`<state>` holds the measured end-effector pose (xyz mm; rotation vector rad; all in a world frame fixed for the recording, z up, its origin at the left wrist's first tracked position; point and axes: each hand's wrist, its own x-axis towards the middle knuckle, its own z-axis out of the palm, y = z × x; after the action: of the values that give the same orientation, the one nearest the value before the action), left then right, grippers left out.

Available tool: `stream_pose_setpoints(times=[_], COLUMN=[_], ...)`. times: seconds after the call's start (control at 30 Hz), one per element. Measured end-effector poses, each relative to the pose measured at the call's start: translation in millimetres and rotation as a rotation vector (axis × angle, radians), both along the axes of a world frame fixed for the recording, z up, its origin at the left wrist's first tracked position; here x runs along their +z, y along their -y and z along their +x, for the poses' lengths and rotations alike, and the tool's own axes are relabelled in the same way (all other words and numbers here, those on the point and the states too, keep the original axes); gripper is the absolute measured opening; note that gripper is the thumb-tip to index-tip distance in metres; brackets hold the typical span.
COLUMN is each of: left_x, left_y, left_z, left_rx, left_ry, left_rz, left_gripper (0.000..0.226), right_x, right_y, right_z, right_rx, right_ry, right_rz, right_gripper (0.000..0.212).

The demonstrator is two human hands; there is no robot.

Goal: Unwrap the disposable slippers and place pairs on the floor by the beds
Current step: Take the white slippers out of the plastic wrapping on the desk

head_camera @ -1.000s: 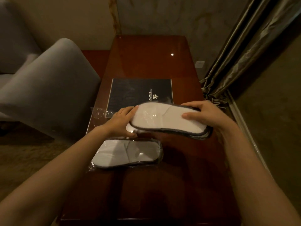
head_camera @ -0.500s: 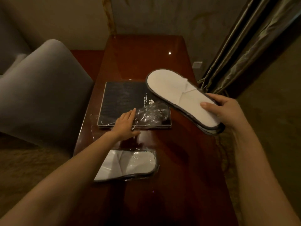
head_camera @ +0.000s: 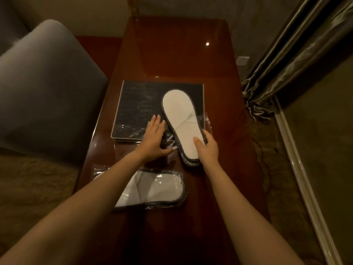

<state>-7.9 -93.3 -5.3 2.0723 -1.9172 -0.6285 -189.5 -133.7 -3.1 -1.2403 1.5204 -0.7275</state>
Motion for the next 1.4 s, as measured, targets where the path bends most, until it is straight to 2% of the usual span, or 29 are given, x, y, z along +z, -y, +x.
stream_pose_setpoints(times=[0.1,0.23,0.4,0.5,0.6,0.7,0.8,0.9,0.97,1.1,1.27,1.33,1.4], left_x=[5,5,-13,-19,-18,-14,-11,-7,-1,20,45,53,60], left_y=[-21,-70,-112,-113,-111,-109,-110,-113,-116,-120,-123,-125,-129], left_z=[6,2,-7,-12,-17,-18,-19,-21,-24,-32,-35,-34,-33], left_rx=[-0.091,-0.252,-0.371,-0.358,-0.349,-0.331,-0.33,-0.29,-0.262,-0.144,-0.094,-0.091,-0.082], left_ry=[0.053,0.091,0.317,0.359,0.366,0.351,0.334,0.298,0.278,0.179,0.147,0.148,0.134], left_rz=[-0.087,-0.025,0.205,0.239,0.204,0.167,0.142,0.099,0.081,0.005,-0.056,-0.069,-0.069], left_gripper=[0.09,0.09,0.12,0.128,0.12,0.113,0.11,0.109,0.11,0.107,0.108,0.109,0.111], right_x=[-9,-12,-16,-17,-13,-1,8,7,5,22,47,56,67], right_y=[0,-3,-11,-15,-18,-28,-61,-107,-121,-122,-119,-118,-116], right_z=[3,12,23,26,22,8,-8,-14,-12,-7,-8,-10,-11], right_rx=[0.04,0.016,0.008,0.01,0.02,0.024,0.275,0.528,0.505,0.365,0.376,0.338,0.202], right_ry=[-0.179,-0.376,-0.665,-0.774,-0.712,-0.645,-0.551,-0.557,-0.562,-0.537,-0.621,-0.584,-0.447], right_rz=[-0.06,-0.135,-0.243,-0.243,-0.229,-0.392,-0.529,-0.518,-0.508,-0.584,-0.715,-0.743,-0.666], right_gripper=[0.044,0.043,0.046,0.046,0.048,0.042,0.029,0.03,0.032,0.016,0.009,0.008,0.009])
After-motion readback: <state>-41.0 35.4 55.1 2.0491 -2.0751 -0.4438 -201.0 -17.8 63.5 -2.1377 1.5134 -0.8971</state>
